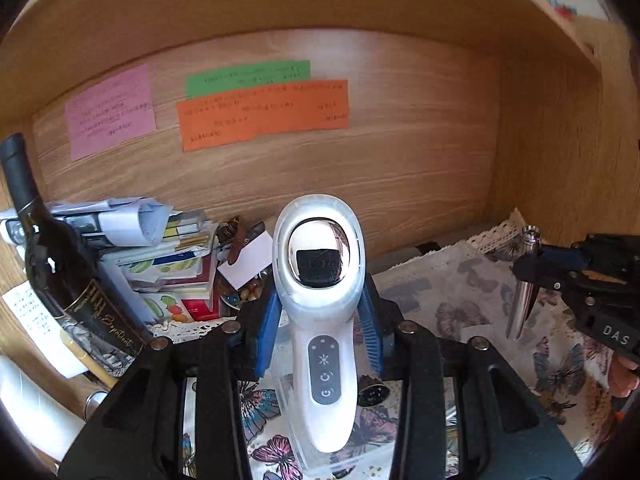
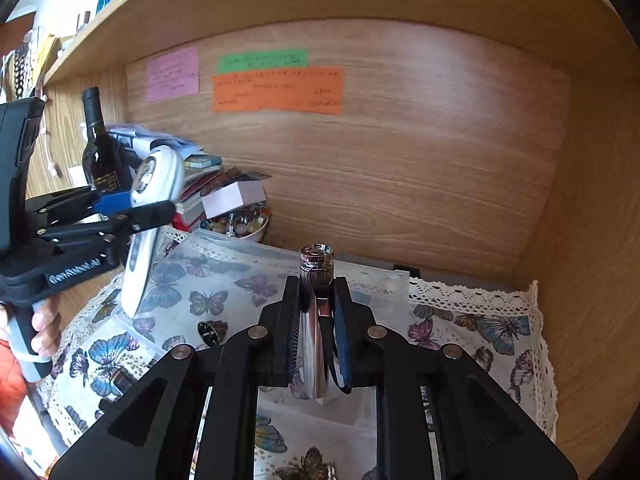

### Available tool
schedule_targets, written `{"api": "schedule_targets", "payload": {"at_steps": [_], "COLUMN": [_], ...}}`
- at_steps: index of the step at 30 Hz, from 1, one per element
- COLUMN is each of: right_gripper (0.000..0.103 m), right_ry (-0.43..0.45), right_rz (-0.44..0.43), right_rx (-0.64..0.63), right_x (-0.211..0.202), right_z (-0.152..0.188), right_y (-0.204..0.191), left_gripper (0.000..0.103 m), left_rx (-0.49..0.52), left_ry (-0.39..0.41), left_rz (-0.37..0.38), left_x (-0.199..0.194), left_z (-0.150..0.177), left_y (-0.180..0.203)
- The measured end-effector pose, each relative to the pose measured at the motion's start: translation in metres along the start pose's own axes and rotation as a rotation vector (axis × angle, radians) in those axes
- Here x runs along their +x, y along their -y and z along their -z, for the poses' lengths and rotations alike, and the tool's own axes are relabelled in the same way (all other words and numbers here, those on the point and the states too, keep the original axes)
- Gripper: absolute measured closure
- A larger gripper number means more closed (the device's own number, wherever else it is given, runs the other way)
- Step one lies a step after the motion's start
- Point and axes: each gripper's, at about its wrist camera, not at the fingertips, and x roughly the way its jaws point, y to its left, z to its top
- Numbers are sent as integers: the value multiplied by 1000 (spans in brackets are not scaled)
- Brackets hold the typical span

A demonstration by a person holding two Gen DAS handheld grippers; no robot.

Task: Organize rigid objects
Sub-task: 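Lower the white device into the box while the right tool places the silver tube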

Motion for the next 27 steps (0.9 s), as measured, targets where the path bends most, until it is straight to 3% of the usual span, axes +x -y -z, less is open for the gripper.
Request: {"api": "schedule_targets", "payload": {"at_steps": [10,21,27], "right_gripper": [89,89,88], "right_ry": [-123,-269,-288], "right_rz": [-39,-81,-105], "right_rx": [-84,-86,-66], "right_x": [48,85,91], "right_z": [5,18,21], "right_y": [-22,-28,-25], "left_gripper": [66,65,64], "left_rx": [110,79,34], "left_ry": [-124,-256,-331], "left_rz": [-6,28,66], "left_x": [47,77,87], "left_z": [18,29,35], "left_y": [19,15,11]}}
